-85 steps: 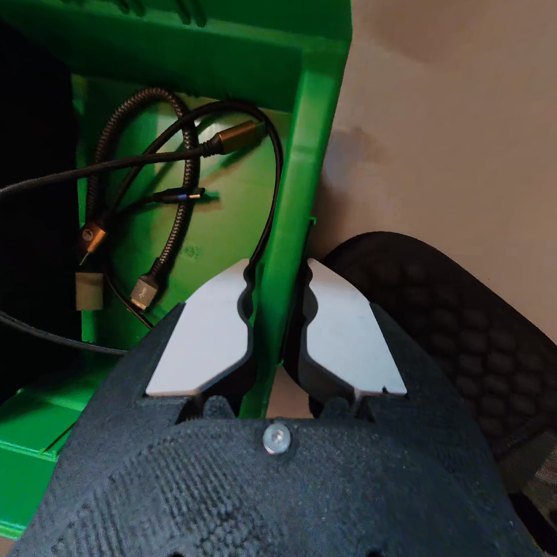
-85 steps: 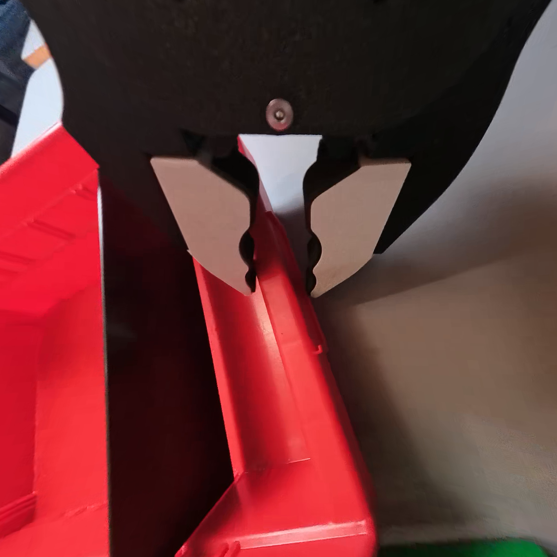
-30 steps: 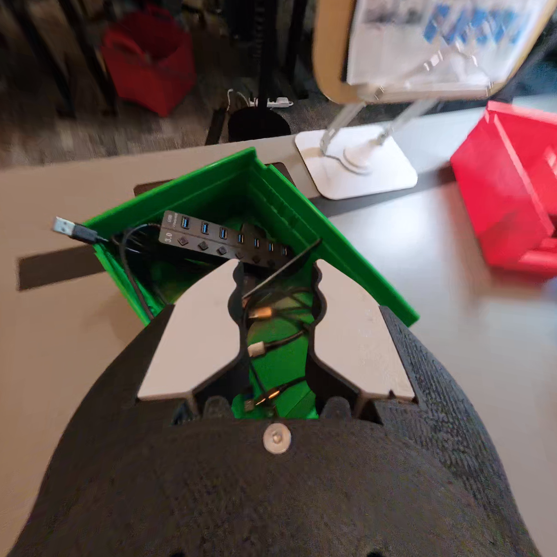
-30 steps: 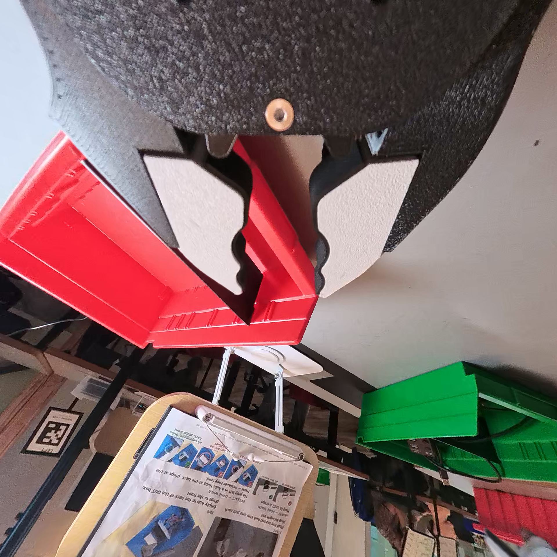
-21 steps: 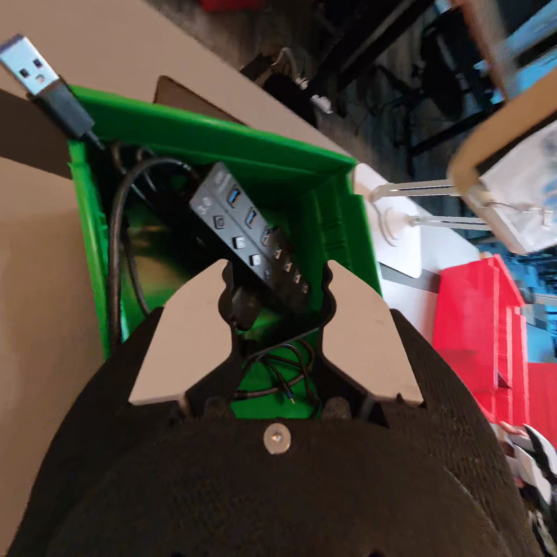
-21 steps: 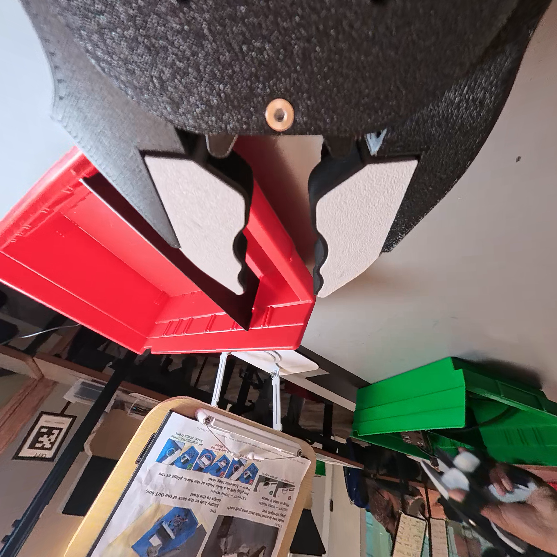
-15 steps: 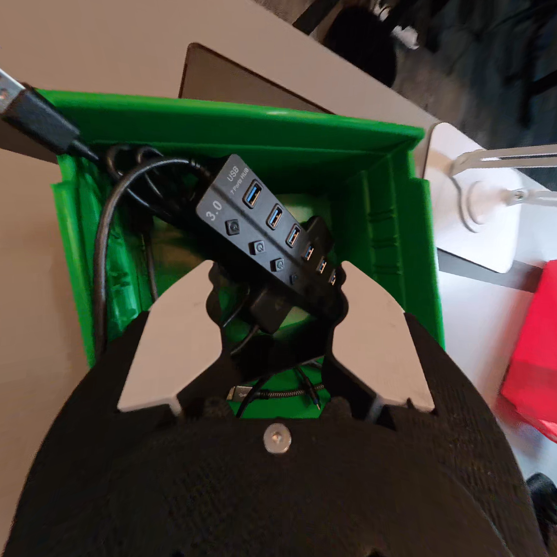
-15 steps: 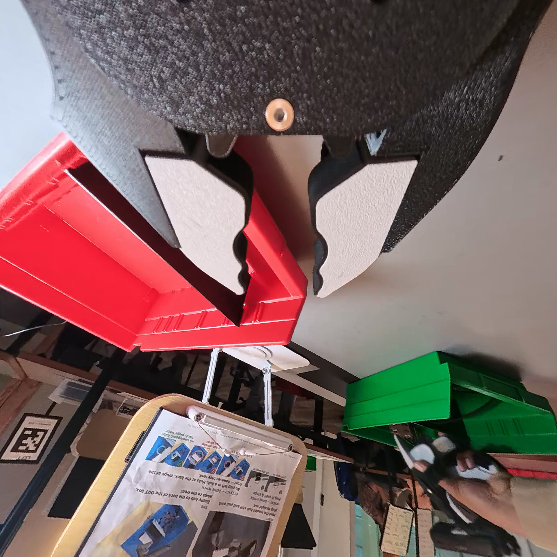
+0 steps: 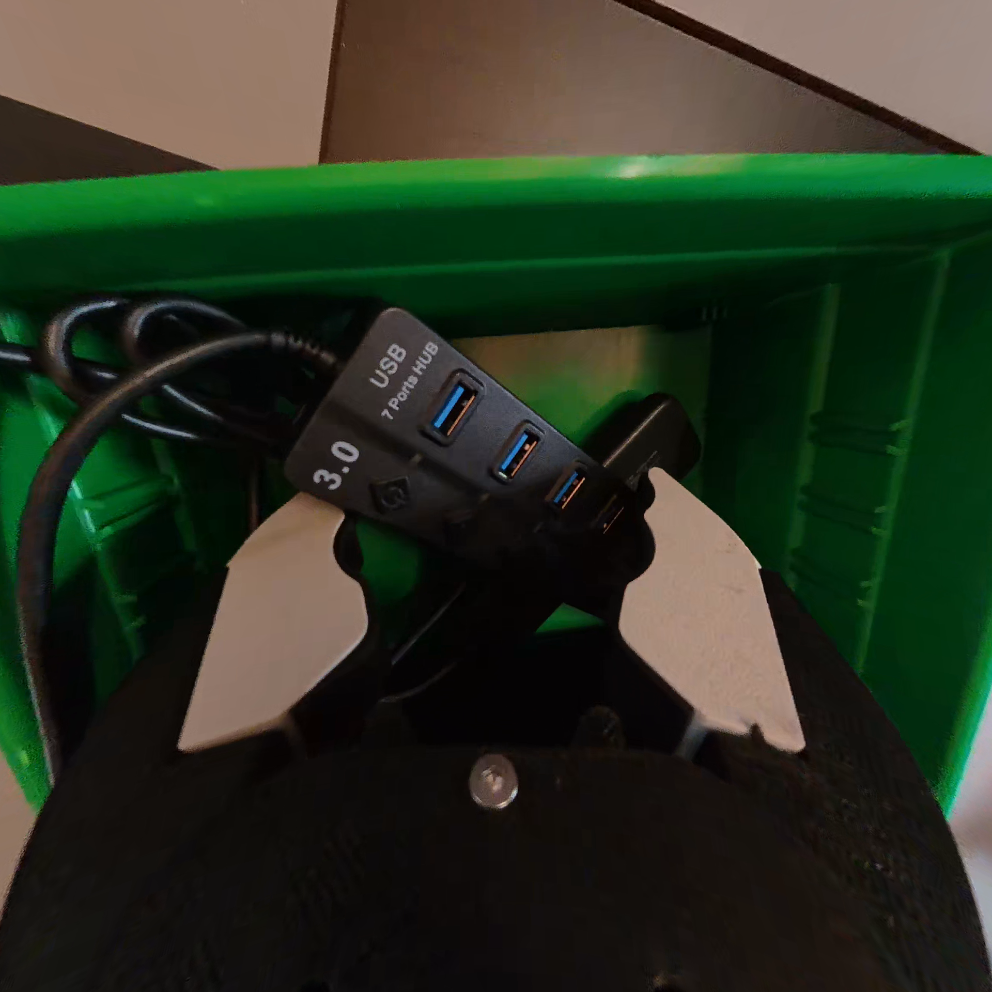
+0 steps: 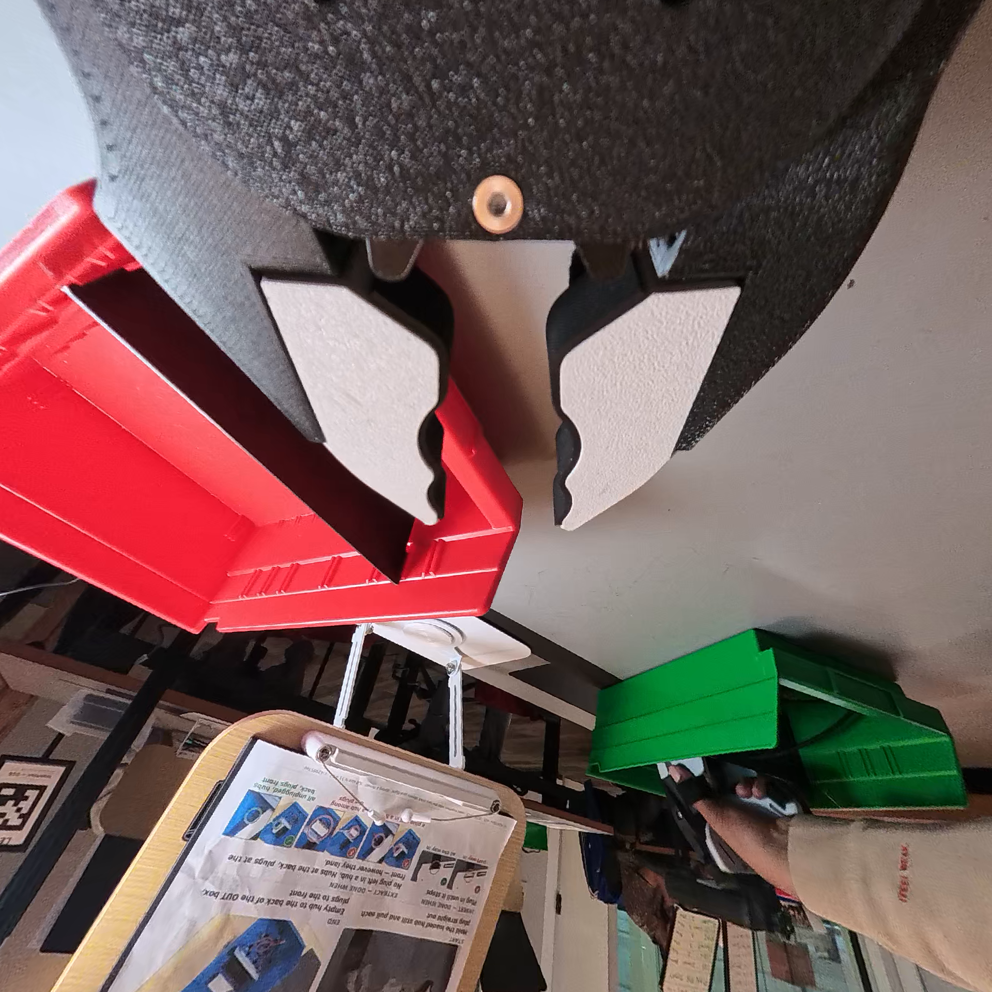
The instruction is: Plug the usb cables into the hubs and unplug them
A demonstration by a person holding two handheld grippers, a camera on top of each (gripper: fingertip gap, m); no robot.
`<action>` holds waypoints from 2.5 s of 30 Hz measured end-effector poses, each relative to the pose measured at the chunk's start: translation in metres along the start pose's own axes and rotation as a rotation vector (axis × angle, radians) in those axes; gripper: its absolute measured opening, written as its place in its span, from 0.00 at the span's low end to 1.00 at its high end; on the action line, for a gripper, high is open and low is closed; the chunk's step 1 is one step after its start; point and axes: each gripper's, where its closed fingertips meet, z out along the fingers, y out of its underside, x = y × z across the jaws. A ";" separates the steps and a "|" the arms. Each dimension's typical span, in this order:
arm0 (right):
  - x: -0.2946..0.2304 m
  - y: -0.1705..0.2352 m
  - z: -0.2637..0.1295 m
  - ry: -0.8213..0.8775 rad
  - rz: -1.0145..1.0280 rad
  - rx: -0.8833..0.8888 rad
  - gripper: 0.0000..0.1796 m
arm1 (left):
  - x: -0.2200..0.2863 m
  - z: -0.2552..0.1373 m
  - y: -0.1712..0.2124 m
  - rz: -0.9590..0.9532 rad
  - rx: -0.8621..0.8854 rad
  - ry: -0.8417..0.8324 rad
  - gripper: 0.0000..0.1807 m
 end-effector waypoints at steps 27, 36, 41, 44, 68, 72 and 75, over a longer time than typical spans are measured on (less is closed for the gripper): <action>-0.010 -0.002 0.001 -0.058 0.002 0.041 0.20 | 0.112 -0.274 -0.014 0.534 0.694 0.692 0.13; -0.042 -0.041 0.010 -0.196 -0.019 0.130 0.19 | 0.194 -0.366 0.114 1.066 0.520 0.902 0.13; -0.075 -0.067 0.018 -0.347 -0.089 0.143 0.22 | 0.228 -0.378 0.223 1.363 0.251 1.139 0.13; -0.099 -0.075 0.023 -0.416 -0.218 0.110 0.26 | 0.240 -0.364 0.288 1.496 0.065 1.209 0.13; -0.216 -0.102 -0.017 -1.177 0.277 0.258 0.30 | 0.273 -0.272 0.371 1.428 -0.079 1.509 0.22; -0.188 -0.107 -0.003 -1.021 0.307 0.323 0.30 | 0.265 -0.264 0.345 1.347 0.284 1.407 0.28; -0.167 -0.112 0.007 -0.892 0.317 0.370 0.31 | 0.258 -0.244 0.339 1.325 0.448 1.301 0.33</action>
